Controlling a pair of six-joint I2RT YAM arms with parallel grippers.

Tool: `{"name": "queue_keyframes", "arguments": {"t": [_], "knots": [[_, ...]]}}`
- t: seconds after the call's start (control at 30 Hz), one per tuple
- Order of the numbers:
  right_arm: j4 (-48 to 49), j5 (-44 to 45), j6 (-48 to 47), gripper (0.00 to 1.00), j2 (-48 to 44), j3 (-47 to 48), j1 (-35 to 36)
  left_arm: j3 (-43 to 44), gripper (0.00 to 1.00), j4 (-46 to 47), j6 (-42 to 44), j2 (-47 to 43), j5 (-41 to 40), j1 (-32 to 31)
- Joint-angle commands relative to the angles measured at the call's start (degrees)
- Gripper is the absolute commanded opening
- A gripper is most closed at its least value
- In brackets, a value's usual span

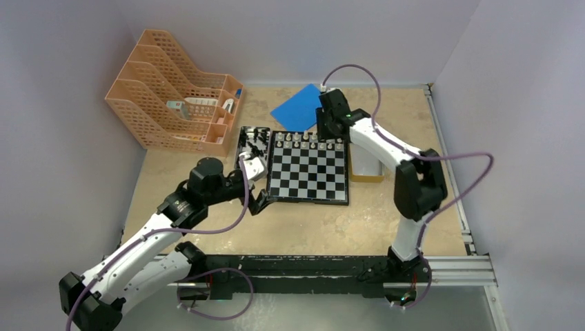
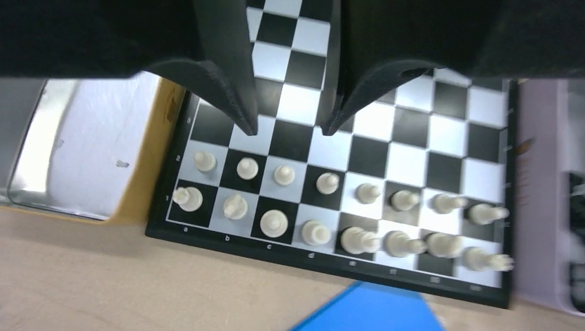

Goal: Set up the chess pieces on the board
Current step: Place the chess piece on the chessboard, then reset both arms

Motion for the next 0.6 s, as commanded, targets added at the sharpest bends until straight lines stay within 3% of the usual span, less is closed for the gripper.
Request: {"name": "queue_keyframes", "arguments": {"t": [0.0, 0.07, 0.1, 0.13, 0.3, 0.57], "knots": [[3.58, -2.24, 1.63, 0.46, -12.65, -5.80, 0.44, 3.40, 0.91, 1.73, -11.65, 2.06, -4.10, -0.23], [5.97, -3.42, 2.03, 0.58, -17.78, -9.81, 0.53, 4.74, 0.91, 0.81, -15.81, 3.46, -4.13, -0.23], [7.22, -4.34, 2.12, 0.90, -21.33, -11.84, 0.54, 5.44, 0.91, 0.17, -17.53, 3.97, -3.80, -0.21], [8.50, -5.49, 2.22, 0.98, -23.79, -13.75, 0.49, 5.74, 0.91, 0.33, -19.06, 4.14, -3.43, -0.24], [12.78, -11.78, 2.87, 0.99, -35.75, -22.00, 0.54, 6.10, 0.91, 3.14, -28.30, 2.73, -8.34, -0.26], [18.99, -12.44, 7.77, 0.99, -52.17, -34.55, 0.53, 7.85, 0.91, 2.43, -26.21, -1.68, -9.03, -0.22]]}}
